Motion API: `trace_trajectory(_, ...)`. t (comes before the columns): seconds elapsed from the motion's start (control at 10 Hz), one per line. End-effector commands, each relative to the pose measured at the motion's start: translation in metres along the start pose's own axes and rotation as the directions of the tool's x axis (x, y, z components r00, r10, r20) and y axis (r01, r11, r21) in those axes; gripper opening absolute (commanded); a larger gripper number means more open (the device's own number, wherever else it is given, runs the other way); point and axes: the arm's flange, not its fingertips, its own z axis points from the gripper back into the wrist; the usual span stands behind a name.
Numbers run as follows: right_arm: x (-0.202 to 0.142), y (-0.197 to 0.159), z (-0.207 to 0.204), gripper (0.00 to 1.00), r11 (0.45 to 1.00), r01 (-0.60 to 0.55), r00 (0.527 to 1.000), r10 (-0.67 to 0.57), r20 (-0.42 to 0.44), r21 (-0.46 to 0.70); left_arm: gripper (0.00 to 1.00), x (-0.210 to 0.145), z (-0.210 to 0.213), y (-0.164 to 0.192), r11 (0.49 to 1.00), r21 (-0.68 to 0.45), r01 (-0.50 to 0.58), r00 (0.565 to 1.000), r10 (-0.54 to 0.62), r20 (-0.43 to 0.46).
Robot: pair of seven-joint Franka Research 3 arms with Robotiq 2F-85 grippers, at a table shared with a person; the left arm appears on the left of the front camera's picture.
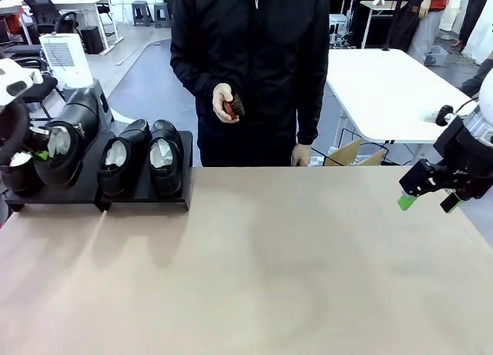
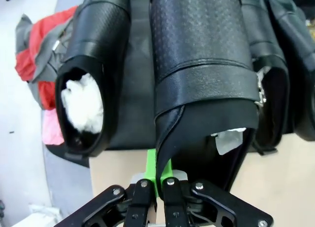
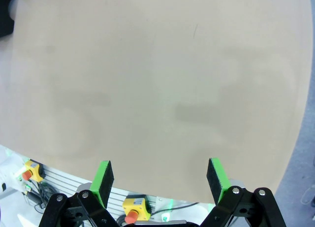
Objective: Organize the shoes by placing them on the stand.
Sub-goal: Place the Shoe from the middle of the table onto the Shoes Stand.
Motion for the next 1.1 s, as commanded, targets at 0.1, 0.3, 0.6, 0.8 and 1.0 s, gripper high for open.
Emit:
trace_trajectory(0.1,0.0,0.0,0.0,1.0,1.0,-0.003,1.0,0.003,0.0,0.007,0.0,0.009,-0.017,0.005,0.998,0.036,-0.049,0.998,0.048,0.039)
trace_trajectory(0.3,0.0,0.0,0.0,1.0,1.0,-0.003,1.0,0.003,0.0,0.007,0.0,0.011,-0.029,0.003,0.997,0.031,-0.074,0.996,0.072,0.05)
trace_trajectory(0.6,0.0,0.0,0.0,1.0,1.0,-0.003,1.0,0.003,0.0,0.007,0.0,0.015,-0.043,0.001,0.997,0.023,-0.072,0.997,0.072,0.001)
trace_trajectory(0.8,0.0,0.0,0.0,1.0,1.0,-0.003,1.0,0.003,0.0,0.007,0.08,0.018,-0.052,0.001,0.997,0.034,-0.075,0.997,0.076,-0.03)
trace_trajectory(1.0,0.0,0.0,0.0,1.0,1.0,-0.003,1.0,0.003,0.0,0.007,0.47,0.019,-0.057,0.001,0.996,0.035,-0.081,0.996,0.083,-0.034)
